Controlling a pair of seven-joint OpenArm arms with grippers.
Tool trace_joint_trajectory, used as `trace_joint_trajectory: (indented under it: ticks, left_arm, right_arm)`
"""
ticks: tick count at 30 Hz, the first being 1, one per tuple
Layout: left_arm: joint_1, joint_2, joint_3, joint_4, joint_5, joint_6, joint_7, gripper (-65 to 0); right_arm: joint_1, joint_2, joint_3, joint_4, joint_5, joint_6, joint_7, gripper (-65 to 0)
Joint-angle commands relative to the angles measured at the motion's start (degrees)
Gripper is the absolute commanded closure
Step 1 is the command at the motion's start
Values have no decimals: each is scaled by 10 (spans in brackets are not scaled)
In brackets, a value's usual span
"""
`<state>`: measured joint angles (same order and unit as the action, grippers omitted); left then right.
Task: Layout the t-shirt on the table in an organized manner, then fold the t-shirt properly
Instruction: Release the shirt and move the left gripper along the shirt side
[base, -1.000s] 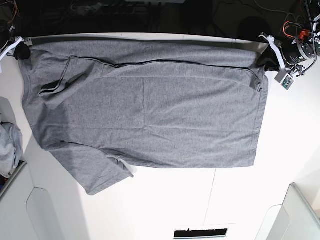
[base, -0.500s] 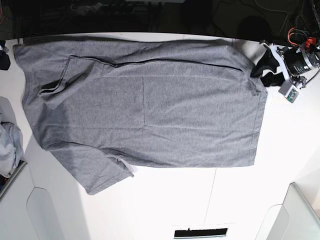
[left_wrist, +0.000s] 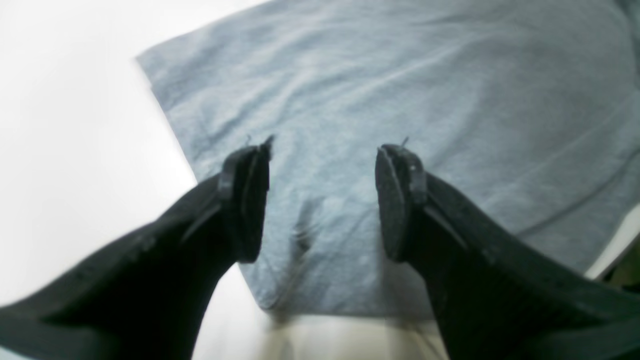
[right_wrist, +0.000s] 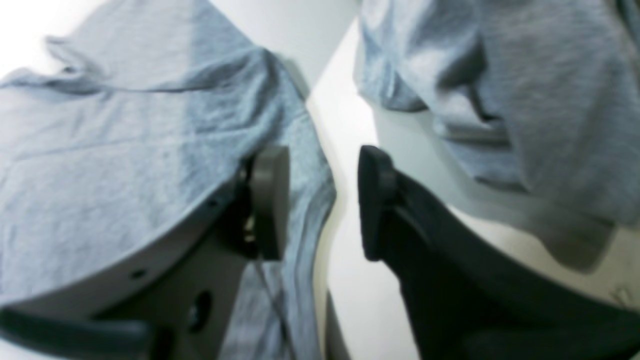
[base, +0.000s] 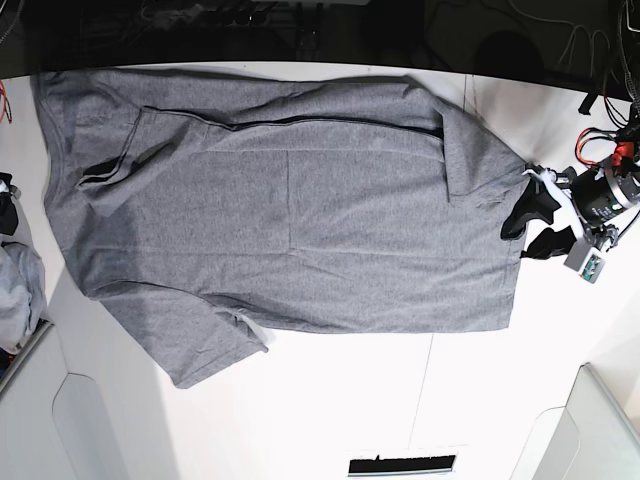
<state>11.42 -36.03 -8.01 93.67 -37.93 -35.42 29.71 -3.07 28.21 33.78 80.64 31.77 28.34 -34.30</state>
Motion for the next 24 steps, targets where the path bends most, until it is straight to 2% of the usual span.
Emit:
trace_joint_trajectory:
  ticks: [1, 7, 13, 15, 17, 18, 19, 20, 21, 24]
  left_arm:
    - [-25, -10, 6, -12, -3, -1, -23, -364]
    - [-155, -9, 83, -164, 22, 23, -55, -364]
    - [-268, -1, 136, -315, 29, 27, -96, -364]
    - [-304, 7, 141, -360, 35, 44, -91, -364]
    - [-325, 9, 141, -387, 34, 45, -60, -363]
    - [-329, 6, 141, -389, 34, 38, -41, -358]
    - [-329, 0, 141, -387, 34, 10, -22, -320]
    - [-325, -7, 141, -377, 12, -31, -6, -257]
    - [-318, -14, 141, -358, -19, -46, 7, -207]
    - [-279, -41, 141, -283, -68, -46, 31, -189]
  right_arm:
    - [32, 16, -11, -8, -10, -4, 25, -232]
    - [174, 16, -89, -163, -92, -31, 70, -232]
    - [287, 16, -106, -327, -130, -31, 105, -232]
    - [317, 16, -106, -371, -137, -31, 113, -232]
    - [332, 15, -106, -398, -138, -30, 113, -232]
    - [334, 14, -106, -402, -137, -30, 114, -232]
    - [334, 12, -106, -402, -134, -30, 114, -232]
    - [334, 10, -107, -402, -129, -28, 113, -232]
    - [334, 7, -107, -402, -124, -21, 113, -232]
    - [328, 5, -107, -402, -102, 11, 106, -232]
